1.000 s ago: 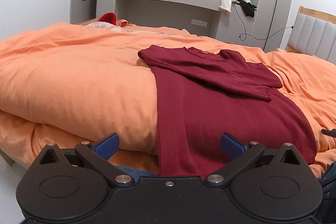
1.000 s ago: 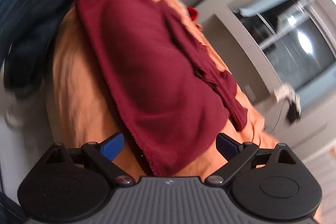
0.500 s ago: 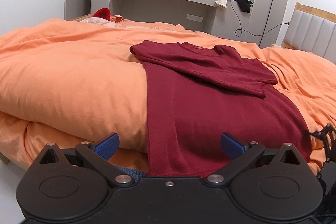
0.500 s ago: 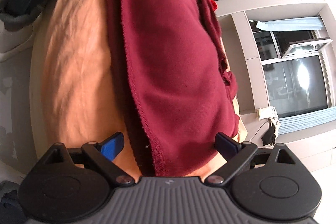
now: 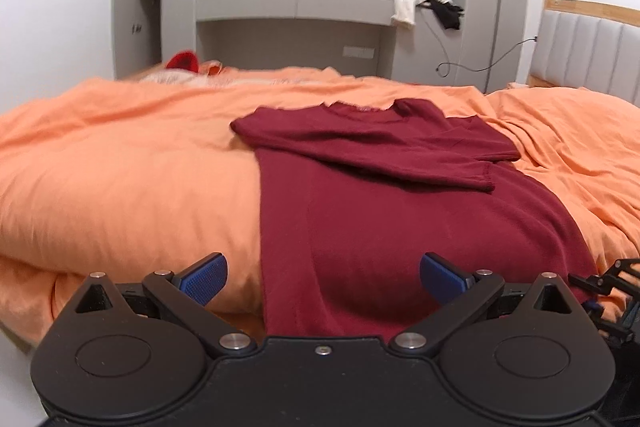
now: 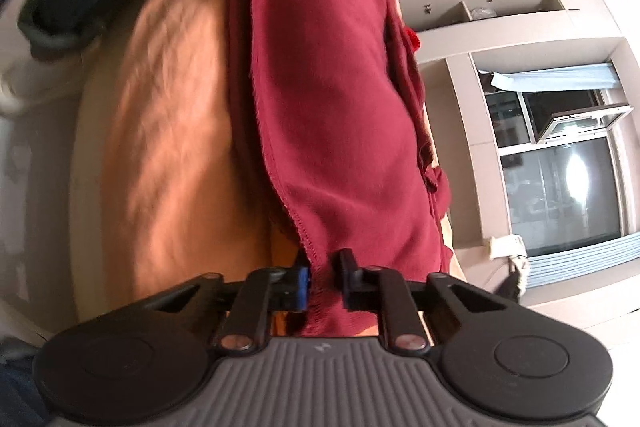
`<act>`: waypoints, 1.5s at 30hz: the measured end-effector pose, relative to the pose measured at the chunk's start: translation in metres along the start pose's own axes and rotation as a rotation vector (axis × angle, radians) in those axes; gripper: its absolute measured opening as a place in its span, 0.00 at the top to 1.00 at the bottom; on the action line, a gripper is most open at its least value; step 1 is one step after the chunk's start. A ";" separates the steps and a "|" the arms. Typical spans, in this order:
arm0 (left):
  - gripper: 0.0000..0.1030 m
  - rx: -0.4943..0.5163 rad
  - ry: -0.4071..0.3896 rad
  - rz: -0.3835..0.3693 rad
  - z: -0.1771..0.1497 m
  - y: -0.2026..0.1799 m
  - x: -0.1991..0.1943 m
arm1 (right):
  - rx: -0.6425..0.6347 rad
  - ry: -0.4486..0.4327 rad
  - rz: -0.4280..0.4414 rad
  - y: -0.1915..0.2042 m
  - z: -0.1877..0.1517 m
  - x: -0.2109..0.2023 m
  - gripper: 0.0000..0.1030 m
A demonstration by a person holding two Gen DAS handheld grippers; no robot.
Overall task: Fold small clothes
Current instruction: 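Lift the hem with the right tool while the left tool grips and lifts it too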
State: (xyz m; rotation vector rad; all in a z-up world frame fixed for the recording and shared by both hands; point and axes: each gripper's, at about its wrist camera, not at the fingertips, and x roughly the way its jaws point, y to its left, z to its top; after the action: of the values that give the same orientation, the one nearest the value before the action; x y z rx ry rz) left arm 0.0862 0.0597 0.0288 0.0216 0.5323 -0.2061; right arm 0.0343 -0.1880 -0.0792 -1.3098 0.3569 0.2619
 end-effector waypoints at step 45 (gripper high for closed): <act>0.84 0.276 -0.026 0.166 -0.030 -0.028 0.002 | 0.901 -0.329 0.062 -0.197 -0.056 -0.096 0.95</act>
State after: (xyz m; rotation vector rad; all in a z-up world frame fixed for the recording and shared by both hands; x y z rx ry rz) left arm 0.0673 0.0339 0.0034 0.3297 0.4700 -0.1161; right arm 0.0164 -0.2887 0.1222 -0.3594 0.1905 0.3123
